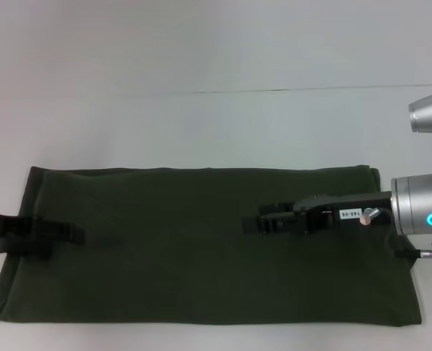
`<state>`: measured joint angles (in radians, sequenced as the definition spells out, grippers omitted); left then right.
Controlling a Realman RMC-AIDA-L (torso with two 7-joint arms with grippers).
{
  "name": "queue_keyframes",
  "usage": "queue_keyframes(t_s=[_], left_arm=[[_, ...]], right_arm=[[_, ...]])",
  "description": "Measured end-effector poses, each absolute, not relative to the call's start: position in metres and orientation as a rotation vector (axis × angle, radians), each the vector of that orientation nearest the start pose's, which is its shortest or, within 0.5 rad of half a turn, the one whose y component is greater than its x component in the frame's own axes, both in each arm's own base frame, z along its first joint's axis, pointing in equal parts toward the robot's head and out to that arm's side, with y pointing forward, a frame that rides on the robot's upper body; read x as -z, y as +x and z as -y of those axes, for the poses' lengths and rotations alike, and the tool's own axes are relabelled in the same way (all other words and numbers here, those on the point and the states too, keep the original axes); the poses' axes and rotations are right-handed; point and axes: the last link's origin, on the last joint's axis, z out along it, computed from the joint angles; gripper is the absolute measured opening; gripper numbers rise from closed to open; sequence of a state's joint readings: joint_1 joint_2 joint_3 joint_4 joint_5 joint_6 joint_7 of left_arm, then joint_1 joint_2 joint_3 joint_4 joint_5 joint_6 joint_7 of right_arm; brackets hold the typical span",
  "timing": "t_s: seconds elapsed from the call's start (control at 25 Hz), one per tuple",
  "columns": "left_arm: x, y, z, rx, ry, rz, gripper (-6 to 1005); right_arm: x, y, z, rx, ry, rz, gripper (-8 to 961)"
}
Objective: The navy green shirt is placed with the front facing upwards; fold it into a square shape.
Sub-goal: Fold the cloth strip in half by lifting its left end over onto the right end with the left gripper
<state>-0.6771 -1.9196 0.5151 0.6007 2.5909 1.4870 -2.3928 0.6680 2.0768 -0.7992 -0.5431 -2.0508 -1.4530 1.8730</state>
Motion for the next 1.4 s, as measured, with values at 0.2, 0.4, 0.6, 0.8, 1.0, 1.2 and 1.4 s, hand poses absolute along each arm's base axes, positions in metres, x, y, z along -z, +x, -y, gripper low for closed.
queue_keyframes(t_s=[0.2, 0.4, 0.6, 0.8, 1.0, 1.2, 1.4], left_arm=[[-0.056, -0.321, -0.359, 0.133, -2.160, 1.873, 893], [-0.059, -0.323, -0.360, 0.134, -2.140, 1.871, 894], [-0.061, -0.324, -0.361, 0.133, -2.125, 1.866, 894], [-0.065, -0.326, -0.361, 0.132, -2.111, 1.864, 894], [-0.072, -0.329, -0.360, 0.145, -2.090, 1.853, 894], [-0.092, -0.331, -0.359, 0.204, -2.058, 1.859, 894], [-0.098, -0.338, -0.357, 0.169, -2.031, 1.853, 895]], right_arm=[[0.037, 0.232, -0.352, -0.615, -2.737, -1.268, 766], [0.037, 0.232, -0.352, -0.614, -2.736, -1.267, 766], [0.036, 0.232, -0.353, -0.613, -2.735, -1.266, 766], [0.036, 0.232, -0.353, -0.613, -2.735, -1.266, 766], [0.036, 0.232, -0.353, -0.612, -2.734, -1.263, 766], [0.036, 0.232, -0.353, -0.611, -2.732, -1.263, 765], [0.036, 0.233, -0.353, -0.611, -2.731, -1.264, 765]])
